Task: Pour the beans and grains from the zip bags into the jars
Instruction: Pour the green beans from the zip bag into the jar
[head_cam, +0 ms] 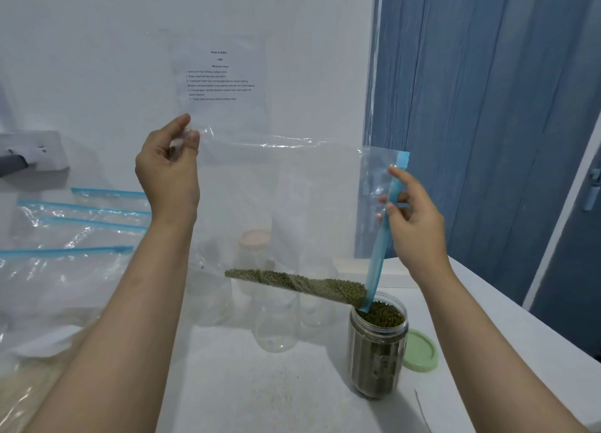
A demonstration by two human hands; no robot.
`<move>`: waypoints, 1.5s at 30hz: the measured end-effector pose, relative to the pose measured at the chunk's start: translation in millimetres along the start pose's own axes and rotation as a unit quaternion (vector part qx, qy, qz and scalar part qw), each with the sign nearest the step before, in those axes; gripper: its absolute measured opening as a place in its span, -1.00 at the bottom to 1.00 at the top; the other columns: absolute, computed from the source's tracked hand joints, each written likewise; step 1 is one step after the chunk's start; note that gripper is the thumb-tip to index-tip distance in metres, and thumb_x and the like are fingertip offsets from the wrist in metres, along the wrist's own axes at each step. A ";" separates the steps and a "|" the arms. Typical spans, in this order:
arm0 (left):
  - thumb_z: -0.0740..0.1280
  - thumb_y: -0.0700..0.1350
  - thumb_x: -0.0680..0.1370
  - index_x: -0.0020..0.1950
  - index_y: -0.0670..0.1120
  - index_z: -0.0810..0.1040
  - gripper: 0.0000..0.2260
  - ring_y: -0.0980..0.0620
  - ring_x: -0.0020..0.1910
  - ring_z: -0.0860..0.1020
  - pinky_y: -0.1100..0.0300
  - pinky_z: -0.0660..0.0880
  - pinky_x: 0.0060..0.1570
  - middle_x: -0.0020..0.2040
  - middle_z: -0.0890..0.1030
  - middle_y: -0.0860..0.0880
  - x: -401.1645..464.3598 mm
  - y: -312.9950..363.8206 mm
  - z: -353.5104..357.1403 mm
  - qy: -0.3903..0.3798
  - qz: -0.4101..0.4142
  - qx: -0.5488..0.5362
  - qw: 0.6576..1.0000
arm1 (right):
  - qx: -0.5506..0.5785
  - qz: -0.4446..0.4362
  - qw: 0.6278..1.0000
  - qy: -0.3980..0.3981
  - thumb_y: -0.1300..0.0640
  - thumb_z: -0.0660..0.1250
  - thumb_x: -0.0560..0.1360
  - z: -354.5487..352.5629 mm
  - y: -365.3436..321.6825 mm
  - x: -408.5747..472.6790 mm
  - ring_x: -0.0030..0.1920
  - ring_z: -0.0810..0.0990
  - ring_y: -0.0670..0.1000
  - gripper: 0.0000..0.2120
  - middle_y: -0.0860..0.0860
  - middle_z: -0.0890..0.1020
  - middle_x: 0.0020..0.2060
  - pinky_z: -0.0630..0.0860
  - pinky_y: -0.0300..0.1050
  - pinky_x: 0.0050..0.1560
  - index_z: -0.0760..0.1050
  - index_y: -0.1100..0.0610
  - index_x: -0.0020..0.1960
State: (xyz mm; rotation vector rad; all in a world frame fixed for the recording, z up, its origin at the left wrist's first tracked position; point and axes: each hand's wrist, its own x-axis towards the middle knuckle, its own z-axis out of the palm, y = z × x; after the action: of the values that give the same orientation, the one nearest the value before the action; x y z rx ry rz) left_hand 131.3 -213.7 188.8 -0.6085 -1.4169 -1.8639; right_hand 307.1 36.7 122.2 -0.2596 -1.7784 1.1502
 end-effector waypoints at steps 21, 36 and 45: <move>0.36 -0.15 0.60 0.29 0.01 0.58 -0.73 0.26 -0.07 0.48 0.46 0.40 0.04 0.07 0.52 0.08 -42.1 -20.4 -37.9 0.020 -0.012 0.080 0.996 | -0.021 -0.008 1.000 -0.013 0.30 0.20 0.64 16.9 -12.5 -14.9 -0.13 0.60 -0.09 -0.53 -0.16 0.59 -0.05 0.58 -0.27 -0.04 0.42 -0.15 0.42; 0.35 -0.04 0.60 0.28 -0.04 0.59 -0.73 -0.17 0.35 0.41 -0.25 0.28 0.37 0.35 0.46 -0.09 -82.2 -33.1 -59.9 -0.038 0.160 0.370 0.915 | -0.002 -0.023 1.000 -0.006 0.38 0.15 0.63 26.3 -7.4 -38.1 -0.13 0.59 -0.03 -0.48 -0.10 0.61 -0.06 0.63 -0.11 0.02 0.49 -0.15 0.36; 0.26 0.11 0.61 0.30 -0.02 0.58 -0.65 -0.02 0.29 0.48 -0.25 0.31 0.38 0.29 0.56 -0.02 -124.0 -28.3 -5.6 -0.223 0.166 0.250 0.928 | -0.041 -0.050 0.994 -0.084 0.37 0.14 0.64 31.5 -10.0 -44.9 -0.16 0.55 -0.10 -0.47 -0.10 0.60 -0.03 0.54 -0.28 -0.03 0.47 -0.18 0.38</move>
State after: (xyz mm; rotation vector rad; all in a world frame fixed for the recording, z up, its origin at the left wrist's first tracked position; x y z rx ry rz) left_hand 189.2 -183.6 79.4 -0.9735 -1.8548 -1.0716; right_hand 307.6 -14.6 100.3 -0.1234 -1.9669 1.0558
